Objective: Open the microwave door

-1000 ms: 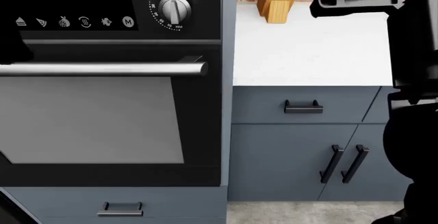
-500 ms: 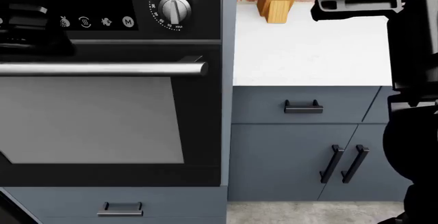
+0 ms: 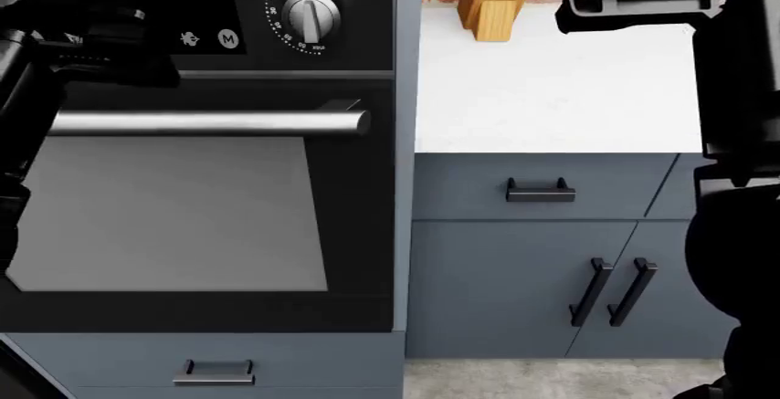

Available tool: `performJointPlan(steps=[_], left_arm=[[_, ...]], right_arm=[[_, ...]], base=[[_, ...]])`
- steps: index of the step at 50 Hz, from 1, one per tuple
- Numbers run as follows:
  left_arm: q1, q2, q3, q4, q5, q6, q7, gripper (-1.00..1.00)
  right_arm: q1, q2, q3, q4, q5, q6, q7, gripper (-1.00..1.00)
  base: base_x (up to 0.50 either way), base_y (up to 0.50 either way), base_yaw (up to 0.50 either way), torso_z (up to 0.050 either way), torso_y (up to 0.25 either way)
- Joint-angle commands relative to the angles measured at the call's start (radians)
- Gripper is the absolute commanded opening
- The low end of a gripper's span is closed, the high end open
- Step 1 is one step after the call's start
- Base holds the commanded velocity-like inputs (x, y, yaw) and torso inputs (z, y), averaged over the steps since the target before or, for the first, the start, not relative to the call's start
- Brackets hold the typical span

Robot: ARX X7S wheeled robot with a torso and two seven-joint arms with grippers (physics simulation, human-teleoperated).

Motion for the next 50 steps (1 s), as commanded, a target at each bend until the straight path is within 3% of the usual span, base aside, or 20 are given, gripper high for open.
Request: performJointPlan(steps=[1,17,50], left_arm=[[-0.033,0.026,0.097,-0.088,0.104,0.083,0.064,1.00],[-0.133,0.059,0.187,-0.216,0.196,0.169,0.128,1.00],[-0.322,0.128,0.263,-0.393,0.281,0.262,0.180,1.00]], right_arm=[[0.006,0.008,0.002,-0.005,0.008,0.008,0.006,1.00],[0.003,0.018,-0.006,0.003,0.006,-0.003,0.012,1.00],[0.019,0.028,-0.007,0.004,0.029,0.003,0.024,1.00]], base=[[0.00,0.00,0.00,0.000,0.000],[0.00,0.00,0.00,0.000,0.000],[0.00,0.00,0.00,0.000,0.000]])
